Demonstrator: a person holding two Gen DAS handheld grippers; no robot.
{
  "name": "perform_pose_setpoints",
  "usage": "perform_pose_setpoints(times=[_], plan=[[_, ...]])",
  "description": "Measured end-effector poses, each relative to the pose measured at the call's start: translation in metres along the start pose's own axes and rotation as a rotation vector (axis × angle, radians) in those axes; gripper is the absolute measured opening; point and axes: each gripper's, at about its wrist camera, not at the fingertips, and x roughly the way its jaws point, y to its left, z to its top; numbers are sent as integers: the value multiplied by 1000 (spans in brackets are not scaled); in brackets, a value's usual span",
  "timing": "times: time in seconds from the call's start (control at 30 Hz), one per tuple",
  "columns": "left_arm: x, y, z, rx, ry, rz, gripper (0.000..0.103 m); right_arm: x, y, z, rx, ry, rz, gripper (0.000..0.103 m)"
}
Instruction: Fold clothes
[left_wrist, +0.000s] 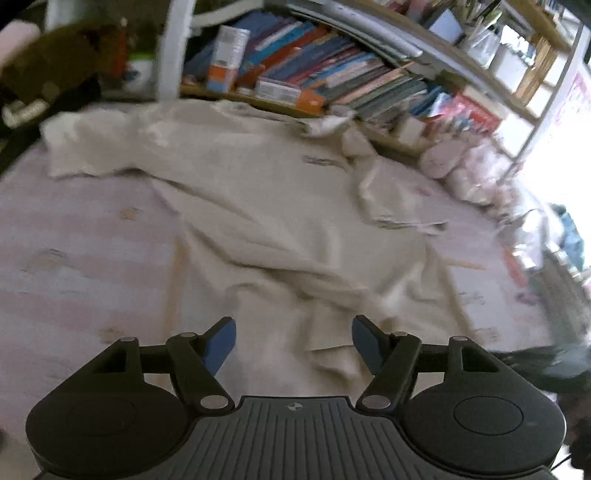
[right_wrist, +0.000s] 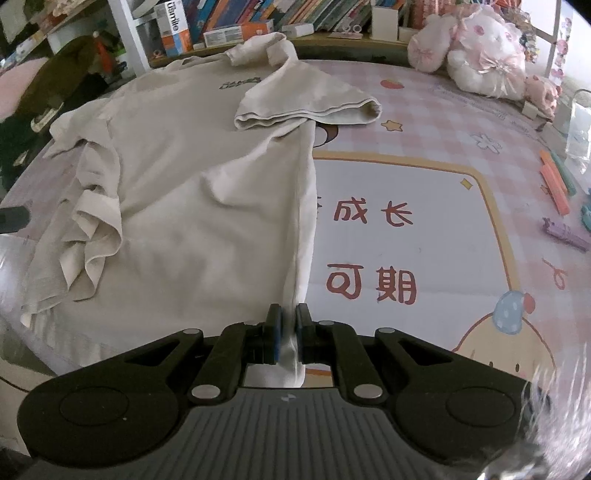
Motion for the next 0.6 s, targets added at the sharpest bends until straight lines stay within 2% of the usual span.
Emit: perform_pose_setpoints(times=[0.03, 0.13, 0.2, 0.27, 0.3, 0.37, 0.47, 0.53, 0.6], plan=[[6, -7, 0, 0, 1, -24, 71, 0, 0, 0, -1, 0, 2, 8], [29, -33, 0, 81, 2, 8, 69, 0, -1, 0, -4, -2, 6, 8], [46, -49, 0, 156, 15, 57, 67, -1, -1, -1, -8, -4, 5, 8], [56, -57, 0, 219, 46, 73, 32, -1, 0, -1, -13, -5, 3, 8], [59, -57, 0, 235, 58, 73, 5, -1, 1, -2, -17, -5, 2, 8], [49, -49, 0, 198, 51, 57, 3, -1, 1, -2, -29, -6, 2, 8], [3, -23, 4, 79, -29, 69, 3, -1, 0, -2, -38, -7, 10, 7], [-41, 2, 4, -8, -85, 112, 3, -1, -2, -2, -34, -6, 15, 7], [-86, 31, -2, -89, -119, 204, 3, -2, -2, -2, -34, -4, 19, 7]])
